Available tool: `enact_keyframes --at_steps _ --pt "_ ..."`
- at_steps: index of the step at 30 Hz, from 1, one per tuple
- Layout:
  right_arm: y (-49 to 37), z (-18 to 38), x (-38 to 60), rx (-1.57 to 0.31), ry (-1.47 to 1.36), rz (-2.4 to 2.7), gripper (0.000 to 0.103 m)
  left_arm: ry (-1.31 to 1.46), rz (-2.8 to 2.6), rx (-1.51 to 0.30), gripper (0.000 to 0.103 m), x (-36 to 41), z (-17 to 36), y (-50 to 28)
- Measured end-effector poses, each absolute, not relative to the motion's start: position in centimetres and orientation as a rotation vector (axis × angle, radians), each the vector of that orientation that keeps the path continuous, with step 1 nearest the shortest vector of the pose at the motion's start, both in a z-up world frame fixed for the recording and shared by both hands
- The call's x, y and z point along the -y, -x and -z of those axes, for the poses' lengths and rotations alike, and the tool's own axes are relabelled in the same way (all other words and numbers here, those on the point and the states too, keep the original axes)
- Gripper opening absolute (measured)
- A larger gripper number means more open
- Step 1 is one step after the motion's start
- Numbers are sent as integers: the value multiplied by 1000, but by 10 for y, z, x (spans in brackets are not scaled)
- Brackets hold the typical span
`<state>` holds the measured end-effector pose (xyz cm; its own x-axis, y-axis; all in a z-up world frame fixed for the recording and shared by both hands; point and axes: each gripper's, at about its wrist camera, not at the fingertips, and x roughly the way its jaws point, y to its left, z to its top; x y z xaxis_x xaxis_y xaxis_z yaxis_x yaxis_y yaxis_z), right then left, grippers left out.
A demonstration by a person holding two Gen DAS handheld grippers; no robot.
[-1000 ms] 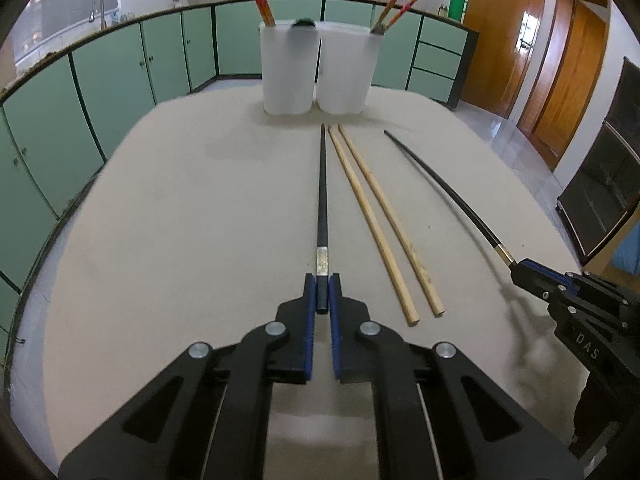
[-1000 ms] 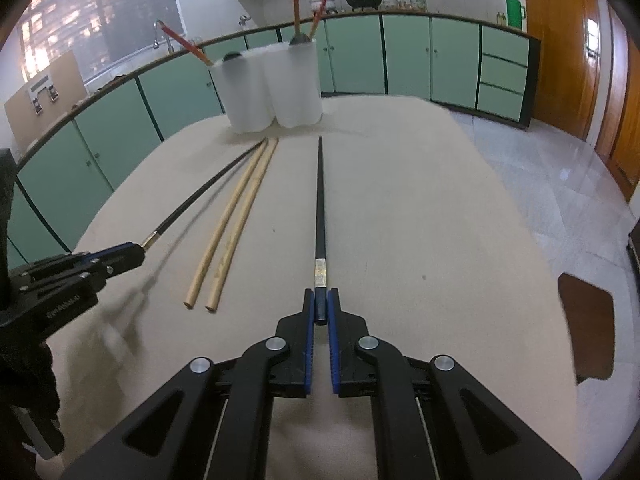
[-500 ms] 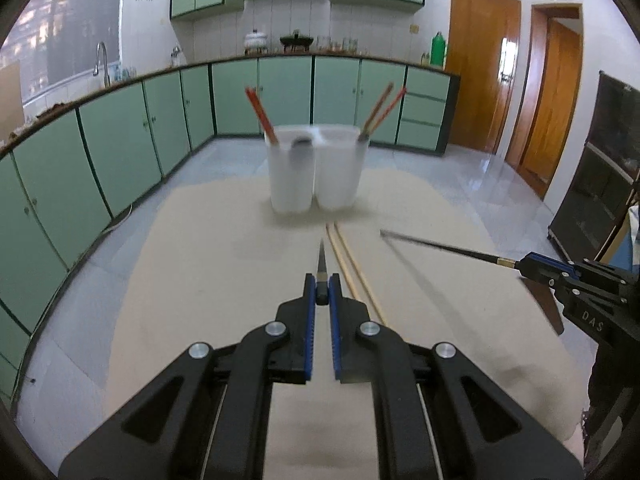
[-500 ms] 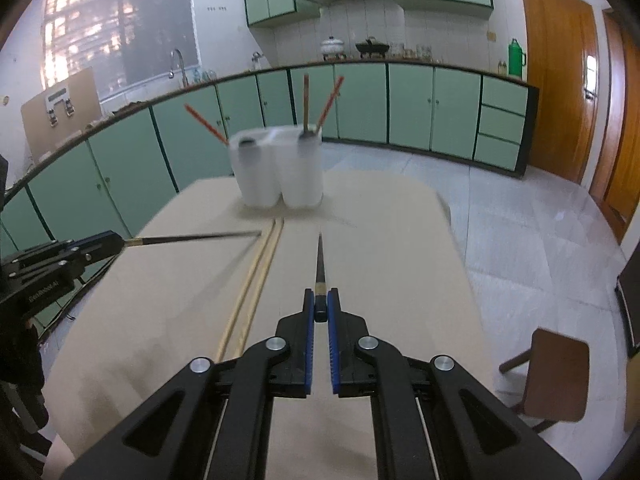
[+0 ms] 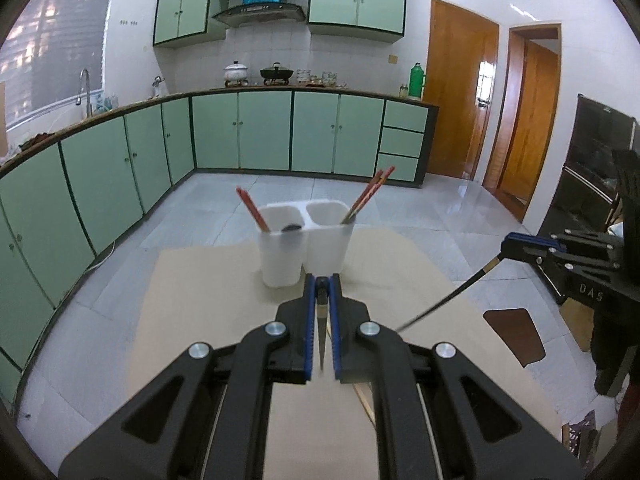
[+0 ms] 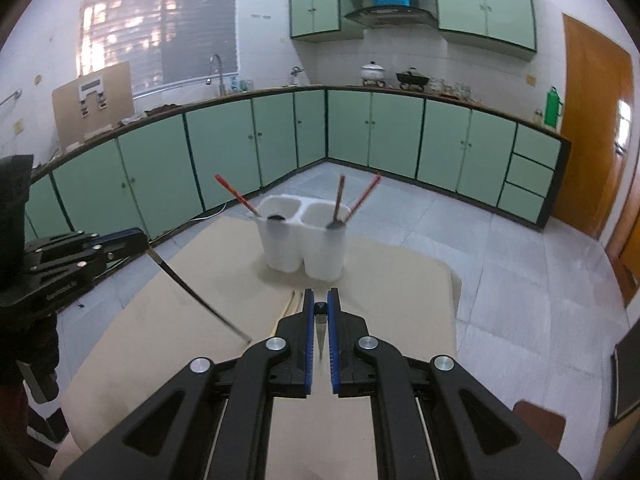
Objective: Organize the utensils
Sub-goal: 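Carry both black chopsticks to the white holder and lower them in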
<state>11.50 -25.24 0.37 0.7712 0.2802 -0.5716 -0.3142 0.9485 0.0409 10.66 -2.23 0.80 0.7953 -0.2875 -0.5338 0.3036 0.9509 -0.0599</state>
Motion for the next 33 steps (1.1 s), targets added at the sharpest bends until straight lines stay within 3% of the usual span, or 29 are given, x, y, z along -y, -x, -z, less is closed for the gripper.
enact_keyframes --at_steps 8,22,33 --pt "-130 -29 246 -605 82 -374 6 -27 353 -540 6 25 -28 -117" --pt "-173 -120 236 -452 46 -430 6 -27 350 -376 6 27 -103 -156" --pt "-233 -145 227 -404 11 -393 6 -37 309 -265 6 43 -144 -208"
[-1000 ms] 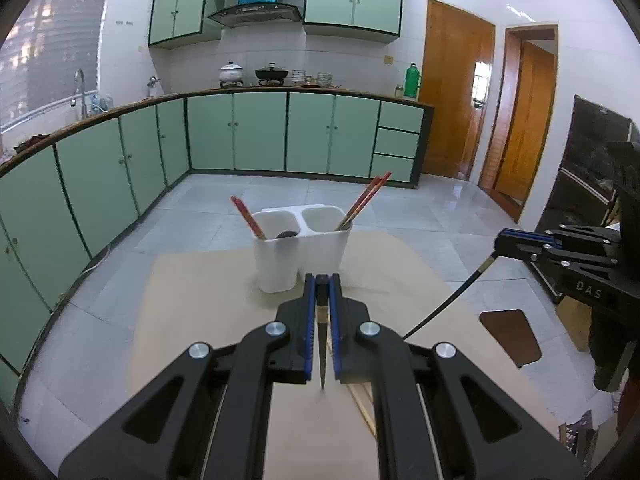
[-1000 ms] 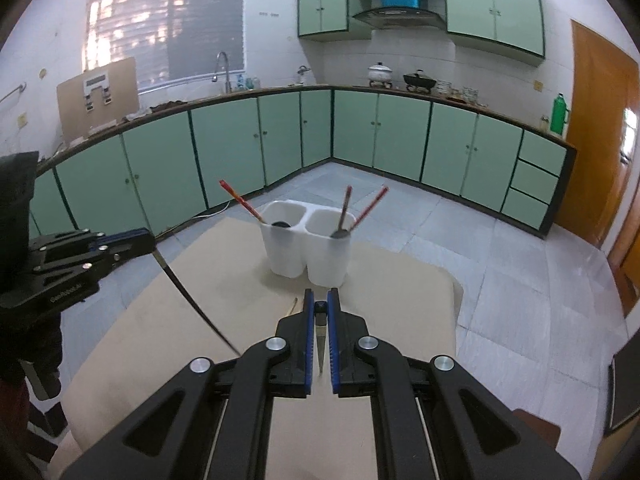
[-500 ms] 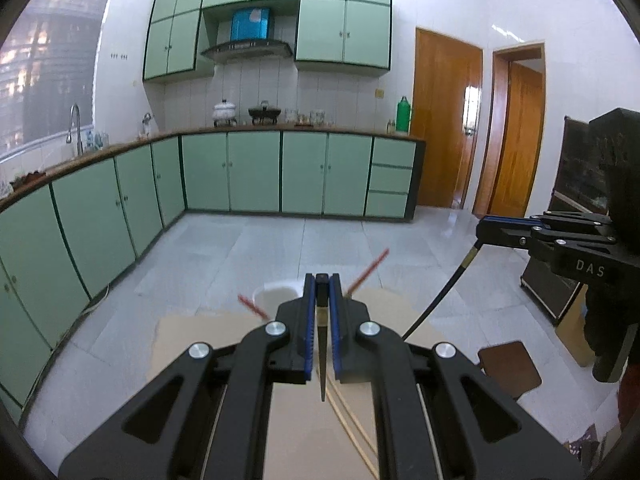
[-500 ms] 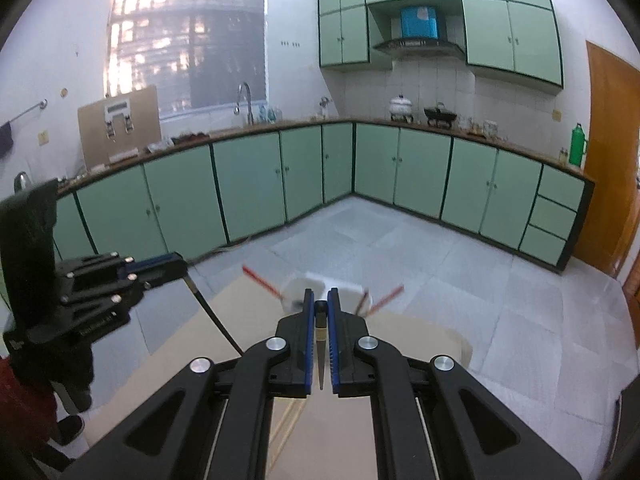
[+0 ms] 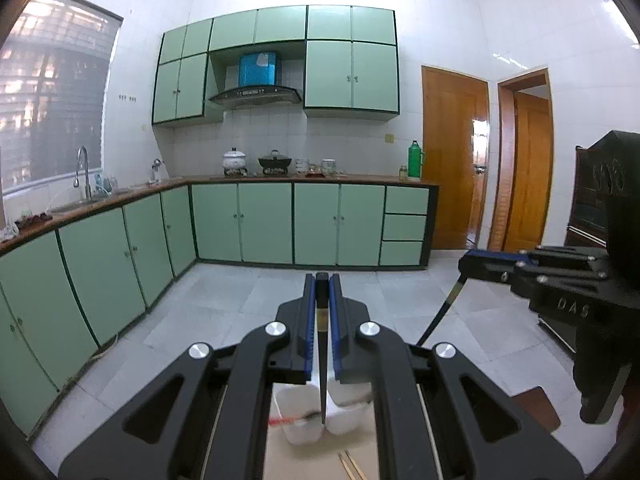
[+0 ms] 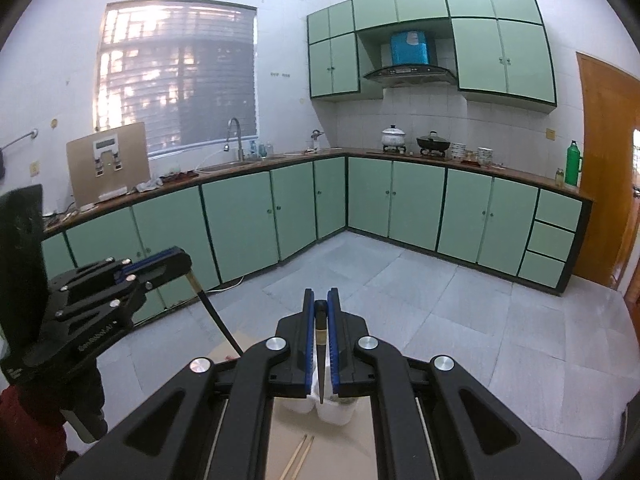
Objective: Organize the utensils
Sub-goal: 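Carry both black chopsticks to the white holder and lower them in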
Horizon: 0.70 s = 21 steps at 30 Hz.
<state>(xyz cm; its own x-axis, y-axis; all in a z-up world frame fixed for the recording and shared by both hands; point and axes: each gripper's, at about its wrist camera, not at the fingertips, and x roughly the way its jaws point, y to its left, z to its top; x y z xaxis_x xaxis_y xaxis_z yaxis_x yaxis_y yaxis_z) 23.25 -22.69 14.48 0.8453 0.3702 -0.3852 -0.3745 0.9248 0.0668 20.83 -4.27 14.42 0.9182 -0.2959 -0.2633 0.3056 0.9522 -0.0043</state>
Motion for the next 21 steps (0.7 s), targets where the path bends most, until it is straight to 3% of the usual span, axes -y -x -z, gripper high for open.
enact_keyframes --at_steps 21 --pt "-324 -52 219 -568 -7 -335 6 -42 272 -468 7 36 -46 -315"
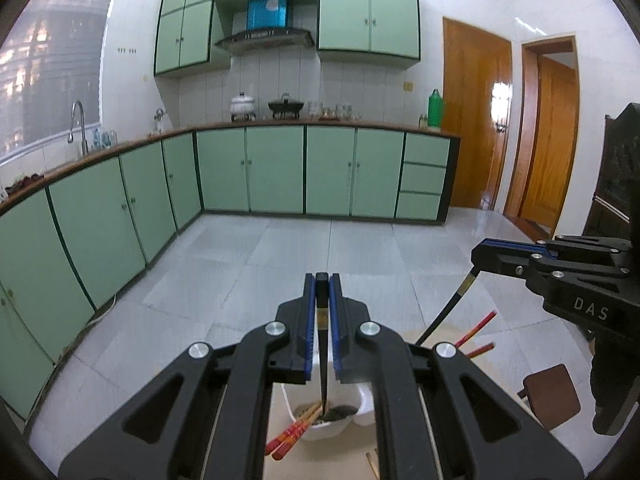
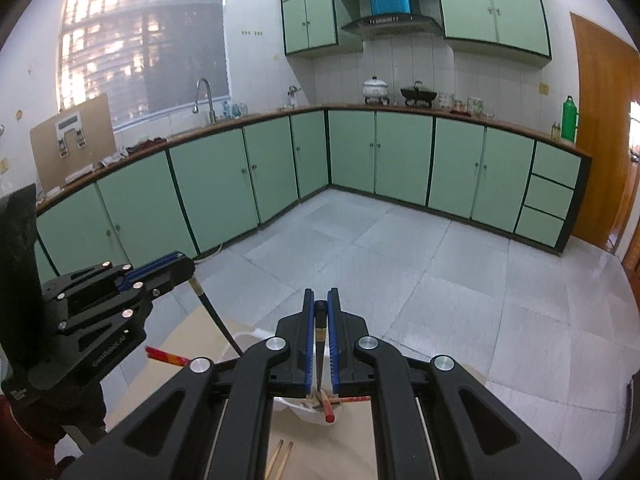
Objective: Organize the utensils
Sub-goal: 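Carry both black chopsticks to the white holder and lower them in, then open both tools to release the black chopsticks into the holder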
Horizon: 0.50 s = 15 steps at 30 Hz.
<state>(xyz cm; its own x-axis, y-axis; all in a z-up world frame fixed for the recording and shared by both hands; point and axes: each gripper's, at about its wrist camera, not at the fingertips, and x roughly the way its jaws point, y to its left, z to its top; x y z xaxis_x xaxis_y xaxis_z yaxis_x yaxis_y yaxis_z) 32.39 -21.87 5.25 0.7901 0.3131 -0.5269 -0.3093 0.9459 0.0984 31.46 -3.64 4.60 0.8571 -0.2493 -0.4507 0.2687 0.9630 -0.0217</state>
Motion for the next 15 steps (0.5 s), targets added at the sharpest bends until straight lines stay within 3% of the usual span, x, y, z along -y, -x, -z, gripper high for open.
enact_keyframes --at_steps 4,8,10,15 --pt "-327 -40 217 -602 -12 -331 7 -42 259 -493 9 32 -38 -319" --pt "-327 -38 221 -606 -19 -313 9 -34 248 -494 25 29 -41 -319" --pt "-326 -41 224 -600 -32 -310 14 -34 244 -487 26 26 -44 -316" --pt "-308 -53 236 -553 -44 -281 39 -27 234 -458 41 23 -53 -299"
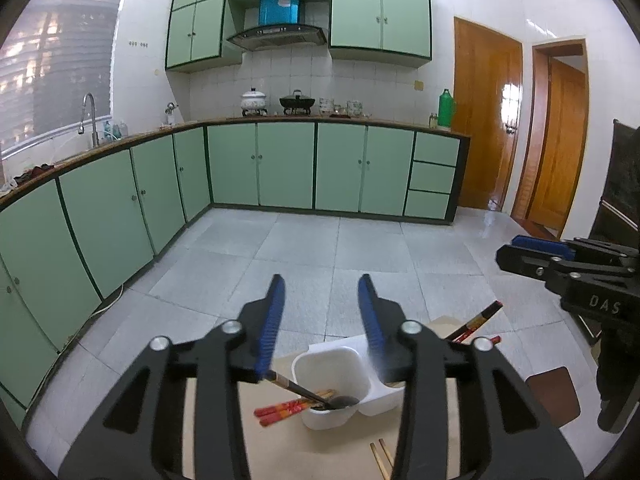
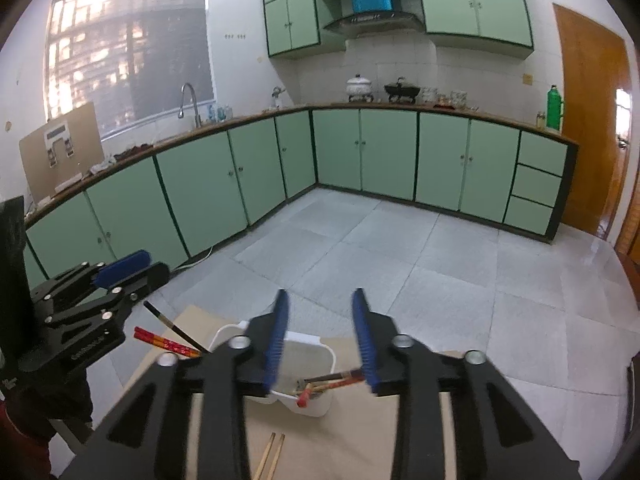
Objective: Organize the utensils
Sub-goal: 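Open both tools to release the black chopsticks into the holder, then withdraw both tools toward the two plain wooden chopsticks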
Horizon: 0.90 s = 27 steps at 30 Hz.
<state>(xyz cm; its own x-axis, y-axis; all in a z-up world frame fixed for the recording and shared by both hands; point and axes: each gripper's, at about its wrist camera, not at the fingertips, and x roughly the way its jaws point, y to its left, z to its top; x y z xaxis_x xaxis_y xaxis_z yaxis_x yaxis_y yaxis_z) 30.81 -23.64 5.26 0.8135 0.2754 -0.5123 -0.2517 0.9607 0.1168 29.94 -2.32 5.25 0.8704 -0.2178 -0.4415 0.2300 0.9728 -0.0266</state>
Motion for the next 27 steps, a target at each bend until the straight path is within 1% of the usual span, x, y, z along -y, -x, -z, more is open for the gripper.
enact_keyframes --at_steps 1,2,3,4,5,6,8,10,12,14,18,21,27 --pt "-303 -55 240 -545 -47 -278 41 -27 230 -451 45 22 -54 -294" --pt "-299 -56 242 -539 -49 -275 44 -26 225 -444 49 20 -56 -288" --pt "-293 -57 246 -529 -50 -269 48 -27 222 -439 52 20 -57 -283" --pt "-286 -58 249 -518 -52 -262 50 -30 218 -431 57 20 -58 -277" --pt "-283 -59 253 -512 -54 -257 55 -35 212 -422 61 19 -60 -270" --pt "-277 -59 255 -504 -57 -251 60 -37 208 -414 63 19 -61 -262" --pt "-262 -60 261 -485 -61 -243 64 -35 207 -405 71 19 -63 -250" --pt "-250 -59 266 -473 -64 -239 69 -29 205 -393 75 17 -65 -233" --pt "-233 -56 271 -456 -76 -234 79 -23 205 -383 79 16 -63 -214" --pt "-217 -52 274 -442 -81 -232 83 -16 203 -373 84 15 -59 -196" --pt "-188 -38 276 -428 -90 -225 92 -2 211 -385 88 15 -42 -167" --pt "-168 -23 277 -432 -94 -222 96 8 206 -409 88 13 -22 -147" --pt "-130 17 273 -483 -106 -206 97 -11 179 -473 89 8 26 -117"
